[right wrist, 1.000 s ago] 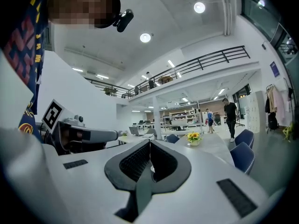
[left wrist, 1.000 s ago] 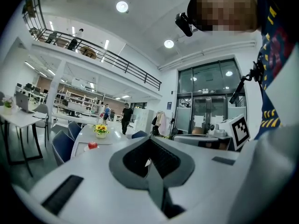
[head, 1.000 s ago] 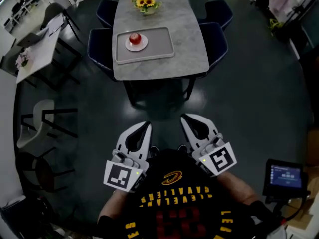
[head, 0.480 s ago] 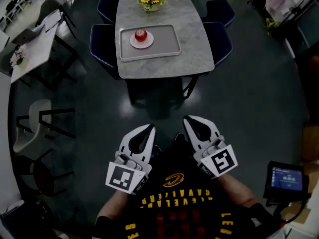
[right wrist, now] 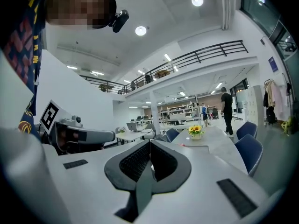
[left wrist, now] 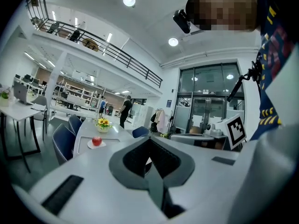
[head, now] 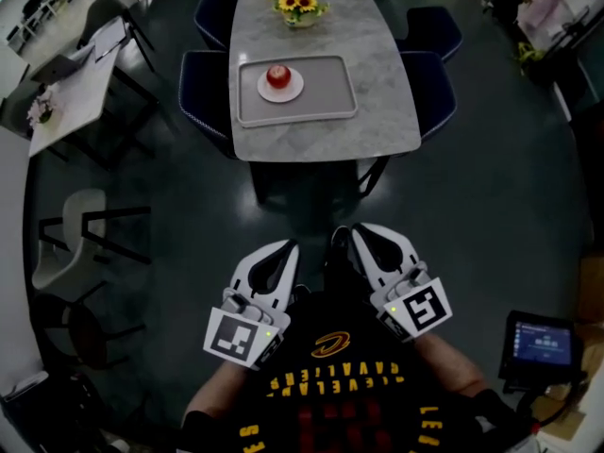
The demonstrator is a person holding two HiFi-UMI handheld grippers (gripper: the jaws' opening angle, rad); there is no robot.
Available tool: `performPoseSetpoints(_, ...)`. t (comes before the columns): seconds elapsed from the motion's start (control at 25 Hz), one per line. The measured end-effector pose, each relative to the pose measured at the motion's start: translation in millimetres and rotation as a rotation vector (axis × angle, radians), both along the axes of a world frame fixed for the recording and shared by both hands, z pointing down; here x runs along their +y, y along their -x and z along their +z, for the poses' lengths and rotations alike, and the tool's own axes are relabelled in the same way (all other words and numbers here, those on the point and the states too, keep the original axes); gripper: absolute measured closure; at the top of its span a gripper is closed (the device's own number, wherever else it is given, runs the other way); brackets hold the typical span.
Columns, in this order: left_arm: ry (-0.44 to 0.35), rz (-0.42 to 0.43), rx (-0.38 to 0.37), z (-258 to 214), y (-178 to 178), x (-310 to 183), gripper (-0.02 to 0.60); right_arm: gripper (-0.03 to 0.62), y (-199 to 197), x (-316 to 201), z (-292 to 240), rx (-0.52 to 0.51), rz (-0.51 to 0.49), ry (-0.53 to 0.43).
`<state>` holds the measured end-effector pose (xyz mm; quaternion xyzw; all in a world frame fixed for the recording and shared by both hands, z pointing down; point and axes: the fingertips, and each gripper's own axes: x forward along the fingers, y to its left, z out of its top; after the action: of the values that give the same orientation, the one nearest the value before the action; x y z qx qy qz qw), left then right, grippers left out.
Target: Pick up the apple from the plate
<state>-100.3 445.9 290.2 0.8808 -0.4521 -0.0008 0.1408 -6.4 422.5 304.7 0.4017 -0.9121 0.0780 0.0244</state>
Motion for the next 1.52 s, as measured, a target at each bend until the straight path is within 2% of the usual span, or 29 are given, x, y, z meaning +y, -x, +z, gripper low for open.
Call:
performPoseSetpoints(0.2, 0.007, -0.024, -0.026, 11.2, -3.4, -35.5, 0.581, 0.588, 0.4, -43.7, 5.7, -0.017, -0.045, 0.007)
performPoseSetpoints(0.64, 0.037, -0.102, -0.031, 13.5, -28.3, -135.4, 0.581, 0.588, -16.1, -150.0, 10.1, -0.019, -0.137, 0.056)
performPoseSetpoints(1.12, 0.066, -0.246, -0.027, 17.8, -62.7, -246.4, 0.570, 0.586, -67.0, -264.3, 23.9, -0.045, -0.200, 0.114)
performPoseSetpoints(1.2, 0.074, -0.273, -0.017, 18.5, -60.1, -252.2, 0.544, 0.538, -70.8, -271.1, 26.5, -0.046, -0.201, 0.114)
performPoseSetpoints(1.52, 0.116, -0.338, 0.031, 25.0, -42.7, -247.3, 0.485, 0.488, -76.0, -273.9, 32.4, -0.111, -0.176, 0.179)
